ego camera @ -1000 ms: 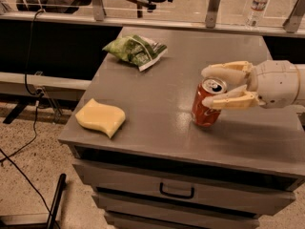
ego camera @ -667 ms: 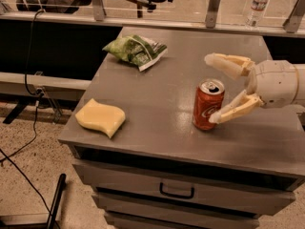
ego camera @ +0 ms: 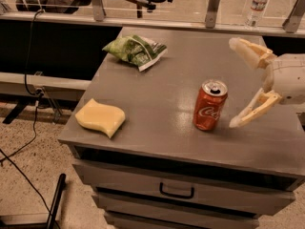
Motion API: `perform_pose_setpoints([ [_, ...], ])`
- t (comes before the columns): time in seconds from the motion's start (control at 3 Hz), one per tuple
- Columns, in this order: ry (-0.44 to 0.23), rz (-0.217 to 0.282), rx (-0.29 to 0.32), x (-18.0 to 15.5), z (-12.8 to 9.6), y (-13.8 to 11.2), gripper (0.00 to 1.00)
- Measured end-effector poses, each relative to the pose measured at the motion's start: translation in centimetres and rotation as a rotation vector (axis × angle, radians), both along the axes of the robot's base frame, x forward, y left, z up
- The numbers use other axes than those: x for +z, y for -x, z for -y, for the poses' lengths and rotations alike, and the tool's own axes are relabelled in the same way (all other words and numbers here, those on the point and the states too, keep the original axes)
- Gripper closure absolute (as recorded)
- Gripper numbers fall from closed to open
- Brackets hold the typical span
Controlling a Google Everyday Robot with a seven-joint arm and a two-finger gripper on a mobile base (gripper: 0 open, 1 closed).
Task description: Place coke can upright
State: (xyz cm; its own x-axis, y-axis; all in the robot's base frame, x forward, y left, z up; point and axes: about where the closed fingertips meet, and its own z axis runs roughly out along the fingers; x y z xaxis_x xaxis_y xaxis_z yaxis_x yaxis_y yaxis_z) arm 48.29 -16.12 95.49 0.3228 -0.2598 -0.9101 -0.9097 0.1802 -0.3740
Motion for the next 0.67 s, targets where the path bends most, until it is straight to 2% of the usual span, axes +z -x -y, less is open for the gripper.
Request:
perform_pose_setpoints([
  [0.33,0.071,0.0,-0.152,1.23,4.72,0.65,0.0],
  [0.67,0.075,-0.001,-0.16,1.23,5.02,0.75,0.0],
])
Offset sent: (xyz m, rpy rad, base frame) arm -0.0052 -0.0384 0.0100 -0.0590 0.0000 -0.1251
